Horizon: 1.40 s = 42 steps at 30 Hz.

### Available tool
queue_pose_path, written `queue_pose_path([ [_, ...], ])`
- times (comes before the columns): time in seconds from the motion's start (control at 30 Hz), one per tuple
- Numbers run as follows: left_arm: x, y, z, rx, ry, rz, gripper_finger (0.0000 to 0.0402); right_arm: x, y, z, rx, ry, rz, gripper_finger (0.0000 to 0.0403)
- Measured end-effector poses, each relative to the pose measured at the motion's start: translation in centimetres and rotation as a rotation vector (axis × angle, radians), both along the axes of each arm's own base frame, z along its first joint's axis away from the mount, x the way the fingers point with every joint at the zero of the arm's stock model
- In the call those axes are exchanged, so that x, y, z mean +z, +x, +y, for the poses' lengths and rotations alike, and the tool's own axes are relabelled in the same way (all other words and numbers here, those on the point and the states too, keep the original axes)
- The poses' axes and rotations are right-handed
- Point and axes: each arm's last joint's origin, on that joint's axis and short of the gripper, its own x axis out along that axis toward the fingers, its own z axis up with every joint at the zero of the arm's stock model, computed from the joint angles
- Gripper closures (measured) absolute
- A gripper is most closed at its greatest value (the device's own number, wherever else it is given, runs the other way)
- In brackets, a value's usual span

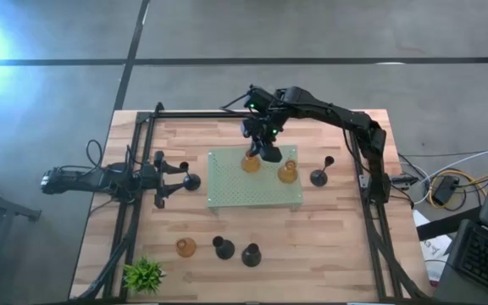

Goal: Pick & Place candle stick holders
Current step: Put the yellow glass candle holder on the shelf

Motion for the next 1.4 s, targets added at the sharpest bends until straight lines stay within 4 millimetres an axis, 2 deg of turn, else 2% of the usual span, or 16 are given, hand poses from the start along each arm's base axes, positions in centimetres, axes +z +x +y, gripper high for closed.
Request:
queue_pose_path([
  [1.0,0.0,0.0,0.0,0.000,0.000,0.000,0.0177,-0.1,0.1,2.5,0.040,0.087,0.061,0.0395],
  [1.2,0.0,0.0,0.0,0.000,0.000,0.000,0.0177,0.3,0.2,2.5,0.036,0.075,0.031,0.0395],
  [1.4,0.0,0.0,0.0,0.000,0.000,0.000,0.0177,1.5,0.0,2.6,0.035,0.067,0.004,0.0395],
])
